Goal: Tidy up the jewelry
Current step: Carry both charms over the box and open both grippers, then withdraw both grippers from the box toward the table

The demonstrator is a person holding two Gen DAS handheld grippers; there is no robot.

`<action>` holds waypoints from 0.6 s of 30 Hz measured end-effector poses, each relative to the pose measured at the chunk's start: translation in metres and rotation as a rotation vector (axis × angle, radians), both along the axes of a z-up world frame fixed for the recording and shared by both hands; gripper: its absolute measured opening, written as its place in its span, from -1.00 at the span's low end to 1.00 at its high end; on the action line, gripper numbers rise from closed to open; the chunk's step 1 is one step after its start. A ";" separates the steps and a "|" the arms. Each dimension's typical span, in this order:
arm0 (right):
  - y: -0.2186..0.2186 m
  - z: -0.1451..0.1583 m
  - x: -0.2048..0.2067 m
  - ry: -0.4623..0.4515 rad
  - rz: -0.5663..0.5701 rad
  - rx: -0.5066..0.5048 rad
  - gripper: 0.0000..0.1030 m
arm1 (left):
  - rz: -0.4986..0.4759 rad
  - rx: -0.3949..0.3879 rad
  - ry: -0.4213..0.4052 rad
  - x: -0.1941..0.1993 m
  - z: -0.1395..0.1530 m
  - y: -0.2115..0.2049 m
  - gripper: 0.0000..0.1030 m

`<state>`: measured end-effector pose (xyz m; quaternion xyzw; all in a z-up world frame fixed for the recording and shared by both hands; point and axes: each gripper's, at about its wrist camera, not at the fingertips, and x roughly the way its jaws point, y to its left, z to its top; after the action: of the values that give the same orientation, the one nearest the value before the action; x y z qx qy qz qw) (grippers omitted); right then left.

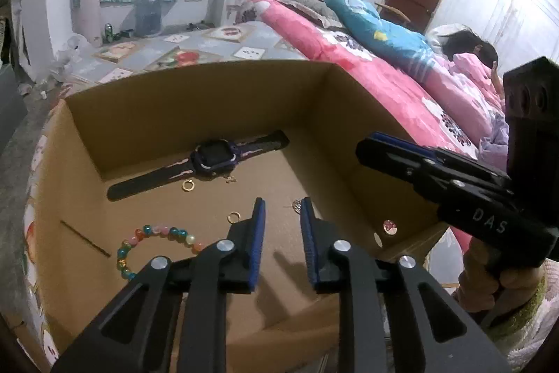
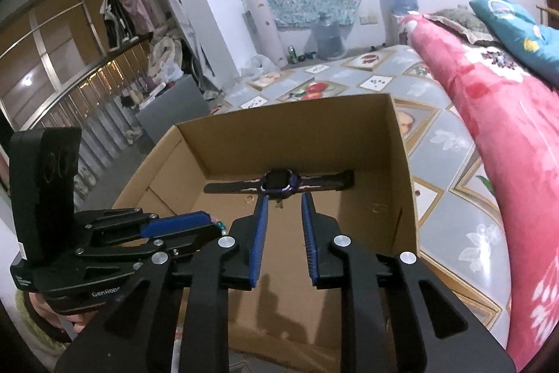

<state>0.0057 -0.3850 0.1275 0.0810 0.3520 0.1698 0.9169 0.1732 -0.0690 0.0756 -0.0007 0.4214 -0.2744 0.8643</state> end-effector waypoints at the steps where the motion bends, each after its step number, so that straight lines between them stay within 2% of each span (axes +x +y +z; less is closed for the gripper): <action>1: -0.001 0.002 -0.004 -0.009 0.001 0.006 -0.53 | 0.005 -0.003 -0.008 -0.002 0.003 0.002 -0.55; 3: -0.001 0.008 -0.008 -0.024 0.002 0.010 -0.43 | 0.015 -0.011 -0.039 -0.010 0.010 0.005 -0.39; 10: 0.000 0.027 -0.035 -0.099 0.000 0.007 0.16 | 0.031 -0.007 -0.158 -0.047 0.036 0.014 0.03; 15: 0.003 0.042 -0.062 -0.165 0.001 -0.005 0.45 | 0.048 -0.010 -0.234 -0.078 0.052 0.026 0.43; 18: 0.003 0.048 -0.077 -0.189 -0.003 -0.009 0.62 | 0.062 0.005 -0.273 -0.097 0.057 0.034 0.61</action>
<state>-0.0713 -0.3818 0.1752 0.0613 0.2647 0.1736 0.9466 0.0764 -0.0351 0.1327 0.0256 0.3003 -0.2443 0.9217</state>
